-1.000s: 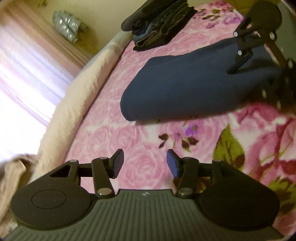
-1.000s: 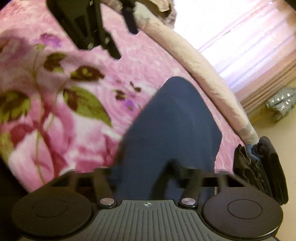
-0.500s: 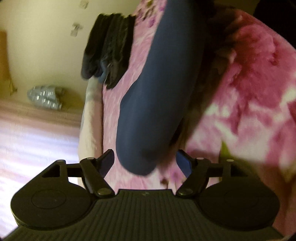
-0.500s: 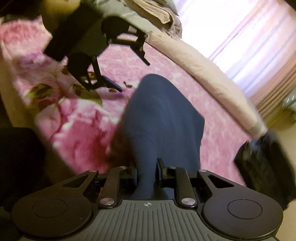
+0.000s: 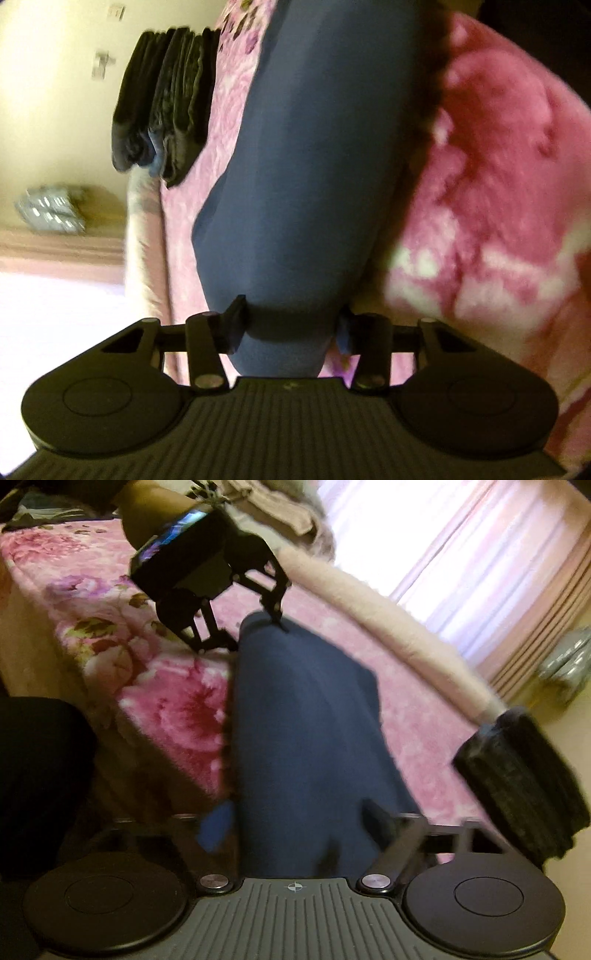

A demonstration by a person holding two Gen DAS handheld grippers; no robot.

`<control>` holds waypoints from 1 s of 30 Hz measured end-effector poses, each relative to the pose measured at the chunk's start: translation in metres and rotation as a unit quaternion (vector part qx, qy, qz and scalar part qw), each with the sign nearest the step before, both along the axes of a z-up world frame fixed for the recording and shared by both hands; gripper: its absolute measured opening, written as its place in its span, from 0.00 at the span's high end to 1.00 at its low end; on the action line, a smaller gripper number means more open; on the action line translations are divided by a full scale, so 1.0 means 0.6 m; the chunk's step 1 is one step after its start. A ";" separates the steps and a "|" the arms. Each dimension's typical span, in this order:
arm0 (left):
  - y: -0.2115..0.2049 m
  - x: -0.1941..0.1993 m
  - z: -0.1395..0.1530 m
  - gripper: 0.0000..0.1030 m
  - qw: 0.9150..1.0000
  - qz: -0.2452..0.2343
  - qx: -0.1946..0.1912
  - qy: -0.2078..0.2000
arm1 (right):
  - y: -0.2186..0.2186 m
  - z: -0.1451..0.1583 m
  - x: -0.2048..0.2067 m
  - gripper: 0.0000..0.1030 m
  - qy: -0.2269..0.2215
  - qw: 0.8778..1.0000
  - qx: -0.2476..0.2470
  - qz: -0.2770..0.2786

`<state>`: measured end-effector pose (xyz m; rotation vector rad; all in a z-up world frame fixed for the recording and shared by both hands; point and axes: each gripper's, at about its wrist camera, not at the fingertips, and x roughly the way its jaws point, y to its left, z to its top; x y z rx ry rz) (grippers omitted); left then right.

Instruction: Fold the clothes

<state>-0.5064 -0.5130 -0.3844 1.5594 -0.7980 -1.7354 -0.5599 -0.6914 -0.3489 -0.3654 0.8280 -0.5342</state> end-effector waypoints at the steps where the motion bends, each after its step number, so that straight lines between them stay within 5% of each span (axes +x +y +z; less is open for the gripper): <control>1: -0.013 0.000 0.013 0.60 0.999 0.017 0.021 0.023 | 0.008 -0.001 0.005 0.20 -0.005 1.000 -0.004 -0.001; 5: -0.060 0.000 0.061 0.62 0.990 0.064 0.094 0.083 | 0.028 -0.016 0.051 0.20 -0.004 0.999 -0.045 -0.001; 12: -0.077 -0.005 0.085 0.62 0.988 0.064 0.109 0.093 | 0.013 -0.046 0.143 0.20 0.027 0.993 -0.117 0.006; 16: -0.039 -0.002 0.056 0.58 0.996 0.036 0.055 0.068 | -0.017 -0.073 0.144 0.36 0.093 0.985 -0.144 0.012; 18: -0.018 -0.001 0.026 0.49 0.999 0.006 0.007 0.037 | -0.025 -0.078 0.128 0.60 0.102 0.984 -0.146 0.021; 21: 0.003 0.002 -0.026 0.48 0.997 -0.042 -0.060 -0.025 | -0.028 -0.073 0.103 0.72 0.102 0.983 -0.151 0.031; 25: -0.007 -0.003 -0.050 0.56 0.992 -0.054 -0.094 -0.061 | -0.037 -0.054 0.091 0.76 0.087 0.987 -0.135 0.028; 30: -0.018 0.003 -0.008 0.69 0.993 -0.032 -0.094 -0.061 | -0.051 -0.026 0.094 0.78 0.067 0.989 -0.132 0.030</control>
